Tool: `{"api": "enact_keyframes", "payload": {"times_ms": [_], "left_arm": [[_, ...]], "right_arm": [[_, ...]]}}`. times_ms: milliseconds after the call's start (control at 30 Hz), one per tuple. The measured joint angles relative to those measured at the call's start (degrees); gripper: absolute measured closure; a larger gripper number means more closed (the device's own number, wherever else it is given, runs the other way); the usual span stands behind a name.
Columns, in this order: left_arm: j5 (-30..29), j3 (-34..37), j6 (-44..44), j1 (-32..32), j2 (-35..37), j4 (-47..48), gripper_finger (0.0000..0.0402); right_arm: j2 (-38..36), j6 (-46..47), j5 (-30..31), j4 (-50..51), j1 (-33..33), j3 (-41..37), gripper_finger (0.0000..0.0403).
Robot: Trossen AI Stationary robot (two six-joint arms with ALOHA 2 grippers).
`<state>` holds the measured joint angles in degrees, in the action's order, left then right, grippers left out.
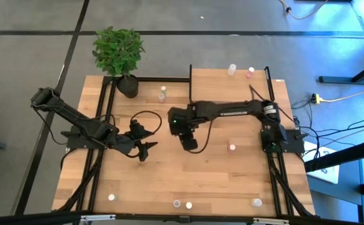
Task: Pick and place medicine bottles onto shelf by color
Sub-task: Put the middle green pill bottle on the shelf
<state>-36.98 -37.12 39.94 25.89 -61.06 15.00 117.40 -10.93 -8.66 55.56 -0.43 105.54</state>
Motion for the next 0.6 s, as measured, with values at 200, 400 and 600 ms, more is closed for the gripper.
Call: {"api": "enact_keyframes", "payload": {"times_ms": [200, 400, 600], "left_arm": [[0.0, 0.0, 0.0, 0.0, 0.0, 0.0, 0.0176], [0.0, 0.0, -2.6, -2.4, 0.0, -3.5, 0.0176], [0.0, -1.4, -14.5, -7.3, 0.0, -10.6, 0.0176]], "right_arm": [[-7.5, 4.1, 0.1, 2.9, -1.6, 0.0, 0.0282], [-15.1, 8.8, 0.7, 4.4, -6.4, 0.0, 0.028], [-20.2, 9.4, 7.0, 8.9, -13.6, 0.0, 0.028]]}}
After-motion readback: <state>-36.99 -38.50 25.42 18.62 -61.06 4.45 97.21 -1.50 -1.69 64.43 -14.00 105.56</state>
